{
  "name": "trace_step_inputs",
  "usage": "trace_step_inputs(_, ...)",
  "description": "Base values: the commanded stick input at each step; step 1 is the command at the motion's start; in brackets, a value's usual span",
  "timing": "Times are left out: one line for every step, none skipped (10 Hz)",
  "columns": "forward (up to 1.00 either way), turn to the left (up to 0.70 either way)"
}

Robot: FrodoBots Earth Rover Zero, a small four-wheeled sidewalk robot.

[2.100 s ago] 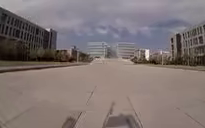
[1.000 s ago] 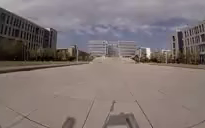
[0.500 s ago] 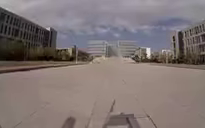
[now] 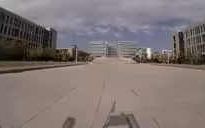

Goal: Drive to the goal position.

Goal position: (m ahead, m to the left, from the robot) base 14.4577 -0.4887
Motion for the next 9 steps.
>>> trace_step_inputs(1.00, -0.40)
trace_step_inputs(1.00, -0.40)
trace_step_inputs(1.00, -0.12)
trace_step_inputs(1.00, 0.00)
trace_step_inputs(1.00, 0.00)
trace_step_inputs(1.00, 0.00)
trace_step_inputs(1.00, 0.00)
trace_step_inputs(1.00, 0.00)
trace_step_inputs(0.95, 0.00)
